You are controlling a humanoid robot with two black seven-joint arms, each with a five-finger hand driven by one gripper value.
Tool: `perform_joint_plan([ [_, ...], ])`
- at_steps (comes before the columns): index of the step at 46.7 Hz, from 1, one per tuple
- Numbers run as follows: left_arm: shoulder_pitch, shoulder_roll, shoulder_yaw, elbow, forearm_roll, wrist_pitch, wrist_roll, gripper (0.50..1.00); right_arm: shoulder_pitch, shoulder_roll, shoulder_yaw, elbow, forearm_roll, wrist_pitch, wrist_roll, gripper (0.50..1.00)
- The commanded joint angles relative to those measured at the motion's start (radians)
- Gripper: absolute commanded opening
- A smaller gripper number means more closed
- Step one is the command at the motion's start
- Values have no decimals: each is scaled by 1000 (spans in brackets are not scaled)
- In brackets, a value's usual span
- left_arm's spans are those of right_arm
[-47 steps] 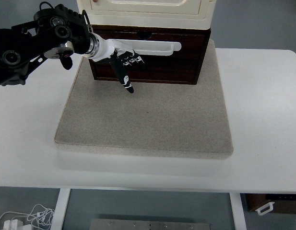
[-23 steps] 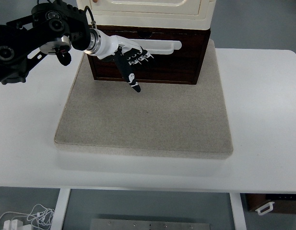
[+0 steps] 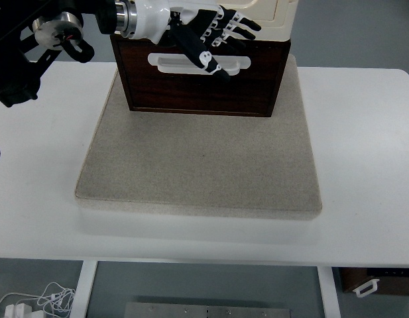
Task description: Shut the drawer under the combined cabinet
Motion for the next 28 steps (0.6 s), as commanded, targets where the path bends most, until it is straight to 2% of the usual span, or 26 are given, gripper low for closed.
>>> perform_joint_plan([
  [1,-18,0,-77,2,-39,0,-2,1000,0,0,0,0,0,0,0,952],
  [15,-47,0,-295,28,-135,0,-5,1000,0,0,0,0,0,0,0,952],
  [22,-50,0,-433,80,-192,0,-5,1000,0,0,0,0,0,0,0,952],
  [28,-69,3,-531,174,-226,0,-5,1000,0,0,0,-1,0,-2,0,952],
])
